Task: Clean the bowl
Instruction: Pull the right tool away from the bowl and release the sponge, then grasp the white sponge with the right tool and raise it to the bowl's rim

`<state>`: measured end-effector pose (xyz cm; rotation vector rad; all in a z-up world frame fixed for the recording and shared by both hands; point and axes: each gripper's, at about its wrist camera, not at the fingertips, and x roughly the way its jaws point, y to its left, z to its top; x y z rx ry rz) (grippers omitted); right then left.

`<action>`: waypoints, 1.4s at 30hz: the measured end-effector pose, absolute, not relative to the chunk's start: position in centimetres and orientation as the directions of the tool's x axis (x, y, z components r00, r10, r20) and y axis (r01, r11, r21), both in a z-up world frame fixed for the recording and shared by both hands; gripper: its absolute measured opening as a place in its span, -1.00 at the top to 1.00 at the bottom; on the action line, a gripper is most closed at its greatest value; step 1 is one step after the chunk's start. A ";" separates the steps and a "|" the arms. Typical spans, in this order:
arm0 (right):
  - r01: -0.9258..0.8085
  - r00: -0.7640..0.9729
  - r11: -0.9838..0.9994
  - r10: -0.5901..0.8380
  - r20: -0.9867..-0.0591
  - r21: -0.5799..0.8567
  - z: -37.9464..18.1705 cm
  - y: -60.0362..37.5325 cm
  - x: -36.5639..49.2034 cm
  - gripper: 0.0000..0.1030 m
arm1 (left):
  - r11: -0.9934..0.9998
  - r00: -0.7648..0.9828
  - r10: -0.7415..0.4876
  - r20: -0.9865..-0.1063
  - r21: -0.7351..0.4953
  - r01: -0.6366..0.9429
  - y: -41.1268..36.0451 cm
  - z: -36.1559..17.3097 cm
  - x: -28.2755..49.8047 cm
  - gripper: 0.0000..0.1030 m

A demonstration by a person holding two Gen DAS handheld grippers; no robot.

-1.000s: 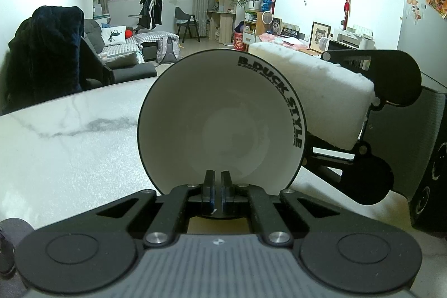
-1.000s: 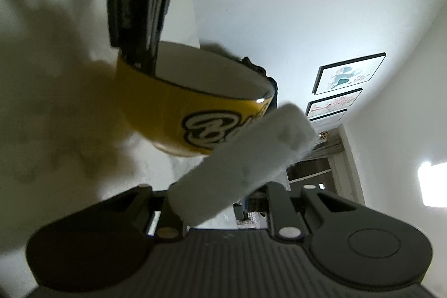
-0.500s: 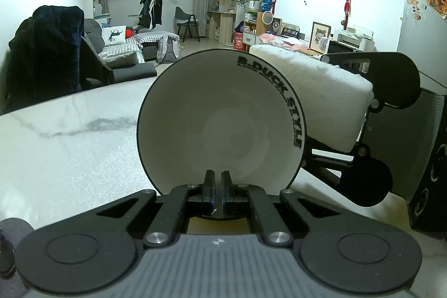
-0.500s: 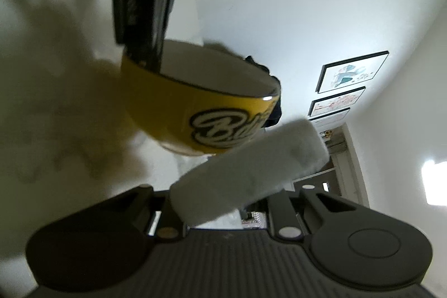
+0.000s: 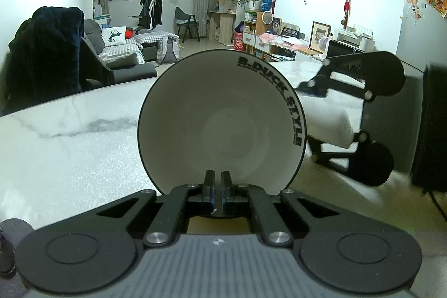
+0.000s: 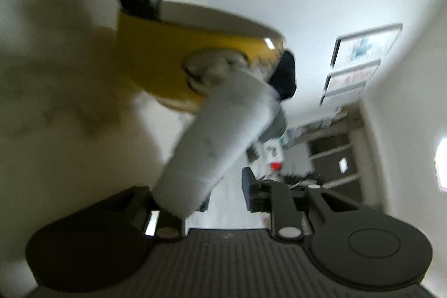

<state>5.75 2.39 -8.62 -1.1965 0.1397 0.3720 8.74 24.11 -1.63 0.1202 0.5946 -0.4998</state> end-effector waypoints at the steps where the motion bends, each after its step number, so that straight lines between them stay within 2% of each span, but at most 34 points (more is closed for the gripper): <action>1: -0.380 0.924 0.359 0.199 -0.327 -0.853 -7.9 1.5 6.0 0.48 | 0.874 0.713 -0.416 -0.564 -0.034 0.484 24.1 -1.6 8.7 0.94; 5: -0.434 0.897 0.529 0.184 -0.401 -0.729 -5.6 -1.6 6.5 0.47 | 0.874 0.713 -0.418 -0.563 -0.035 0.484 24.7 -1.6 9.0 0.94; 8: -0.487 0.852 0.694 0.243 -0.464 -0.530 -3.0 -3.8 6.8 0.47 | 0.874 0.712 -0.421 -0.563 -0.040 0.485 25.3 -1.6 9.4 0.94; 9: -0.533 0.808 0.755 0.321 -0.494 -0.382 -2.0 -4.9 6.3 0.47 | 0.874 0.711 -0.421 -0.563 -0.041 0.485 25.4 -1.6 9.5 0.94; 11: -0.598 0.747 0.769 0.433 -0.505 -0.225 -1.1 -5.5 5.1 0.46 | 0.873 0.711 -0.423 -0.562 -0.043 0.485 25.5 -1.5 9.5 0.94; 12: -0.630 0.724 0.751 0.478 -0.498 -0.196 -1.1 -5.4 4.0 0.46 | 0.873 0.711 -0.422 -0.562 -0.042 0.485 25.5 -1.5 9.5 0.94; 16: -0.718 0.676 0.630 0.534 -0.507 -0.294 0.6 -2.3 2.7 0.47 | 0.873 0.712 -0.422 -0.562 -0.040 0.486 25.6 -1.6 9.6 0.94; 18: -0.746 0.653 0.581 0.540 -0.532 -0.326 -0.4 -1.4 1.1 0.47 | 0.873 0.711 -0.422 -0.562 -0.040 0.486 25.6 -1.6 9.7 0.94; 23: -0.756 0.632 0.563 0.496 -0.595 -0.333 -1.5 0.5 0.9 0.47 | 0.873 0.711 -0.424 -0.562 -0.043 0.486 25.4 -1.7 9.6 0.94; 26: -0.715 0.660 0.639 0.480 -0.578 -0.285 -2.8 0.4 2.5 0.55 | 0.872 0.708 -0.428 -0.562 -0.051 0.487 25.5 -1.7 9.7 0.94; 28: -0.699 0.670 0.667 0.484 -0.563 -0.257 -2.8 0.2 2.6 0.75 | 0.871 0.705 -0.434 -0.562 -0.061 0.487 25.6 -1.6 9.8 0.94; 32: -0.634 0.714 0.758 0.496 -0.494 -0.155 -2.1 -1.8 2.9 0.79 | 0.870 0.701 -0.439 -0.561 -0.072 0.487 25.7 -1.6 10.0 0.93; 35: -0.590 0.723 0.805 0.558 -0.408 0.056 -0.1 -4.6 4.3 0.78 | 0.870 0.703 -0.437 -0.561 -0.066 0.488 25.7 -1.6 10.1 0.94; 37: -0.592 0.701 0.765 0.644 -0.305 0.255 1.5 -6.5 5.3 0.77 | 0.870 0.703 -0.437 -0.562 -0.066 0.488 25.7 -1.6 10.1 0.93; 42: -0.604 0.634 0.619 0.755 -0.167 0.503 2.2 -7.0 7.5 0.76 | 0.872 0.709 -0.425 -0.563 -0.043 0.488 25.2 -1.7 9.9 0.94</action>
